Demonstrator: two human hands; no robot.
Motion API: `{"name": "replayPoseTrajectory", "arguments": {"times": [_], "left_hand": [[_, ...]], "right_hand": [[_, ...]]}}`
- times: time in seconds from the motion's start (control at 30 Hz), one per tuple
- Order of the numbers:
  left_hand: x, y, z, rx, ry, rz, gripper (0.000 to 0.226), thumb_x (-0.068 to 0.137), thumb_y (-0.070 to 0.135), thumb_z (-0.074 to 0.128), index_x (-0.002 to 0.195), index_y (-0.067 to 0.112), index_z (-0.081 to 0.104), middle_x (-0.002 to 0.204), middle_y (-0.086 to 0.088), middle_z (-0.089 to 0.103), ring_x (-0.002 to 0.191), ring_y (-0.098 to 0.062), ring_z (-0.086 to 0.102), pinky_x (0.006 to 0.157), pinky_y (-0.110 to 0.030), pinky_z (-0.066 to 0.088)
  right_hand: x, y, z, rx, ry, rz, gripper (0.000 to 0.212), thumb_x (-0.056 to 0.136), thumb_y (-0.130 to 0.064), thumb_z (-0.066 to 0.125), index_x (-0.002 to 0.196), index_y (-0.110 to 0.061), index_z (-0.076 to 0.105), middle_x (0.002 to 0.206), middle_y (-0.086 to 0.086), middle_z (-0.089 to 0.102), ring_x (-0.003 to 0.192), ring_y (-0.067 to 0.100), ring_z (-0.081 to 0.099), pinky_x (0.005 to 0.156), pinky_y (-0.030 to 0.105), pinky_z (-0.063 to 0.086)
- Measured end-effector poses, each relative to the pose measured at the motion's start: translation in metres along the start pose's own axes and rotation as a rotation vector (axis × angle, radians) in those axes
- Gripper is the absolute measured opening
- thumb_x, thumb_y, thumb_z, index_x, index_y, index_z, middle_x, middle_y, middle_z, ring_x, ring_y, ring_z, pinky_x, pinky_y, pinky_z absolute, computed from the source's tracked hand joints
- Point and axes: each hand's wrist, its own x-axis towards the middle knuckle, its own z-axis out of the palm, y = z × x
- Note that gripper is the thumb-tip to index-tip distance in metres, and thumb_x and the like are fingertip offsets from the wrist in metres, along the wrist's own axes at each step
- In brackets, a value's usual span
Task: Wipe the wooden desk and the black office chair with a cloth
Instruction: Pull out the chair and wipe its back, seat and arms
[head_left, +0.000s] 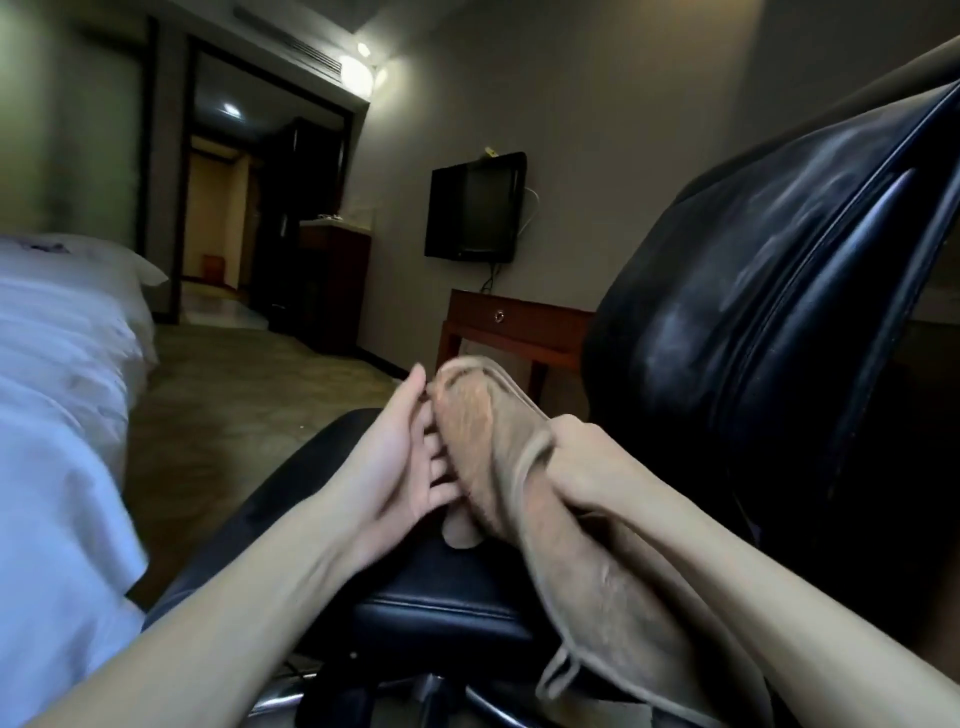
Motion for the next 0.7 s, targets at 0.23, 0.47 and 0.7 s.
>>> {"name": "replayPoseTrajectory", "arguments": {"times": [0.23,0.47,0.7], "left_hand": [[0.014,0.047,0.039,0.17,-0.049,0.219,0.046,0.079,0.056,0.076,0.118,0.035,0.065,0.107,-0.001,0.079,0.097,-0.016,0.077,0.081,-0.038,0.06],[0.025,0.065,0.034,0.422,0.055,0.193,0.036,0.089,0.012,0.076,0.118,0.011,0.055,0.091,-0.011,0.076,0.072,-0.017,0.075,0.057,-0.027,0.058],[0.023,0.083,0.0,0.611,0.177,-0.024,0.021,0.105,0.033,0.056,0.108,0.015,0.066,0.079,-0.003,0.069,0.062,-0.014,0.065,0.057,-0.027,0.057]], "right_hand": [[-0.053,-0.009,-0.014,0.491,0.483,-0.216,0.057,0.084,-0.084,0.035,0.086,-0.033,0.061,0.085,-0.013,0.065,0.079,0.001,0.06,0.078,0.036,0.05],[-0.016,-0.029,-0.013,0.529,0.265,-0.218,0.003,0.087,-0.031,0.072,0.087,-0.029,0.069,0.069,-0.002,0.066,0.06,0.005,0.055,0.073,0.038,0.055],[0.041,-0.043,-0.053,1.387,0.106,0.014,0.026,0.098,-0.014,0.047,0.073,-0.018,0.055,0.051,-0.005,0.045,0.038,0.008,0.037,0.032,0.016,0.025]]}}
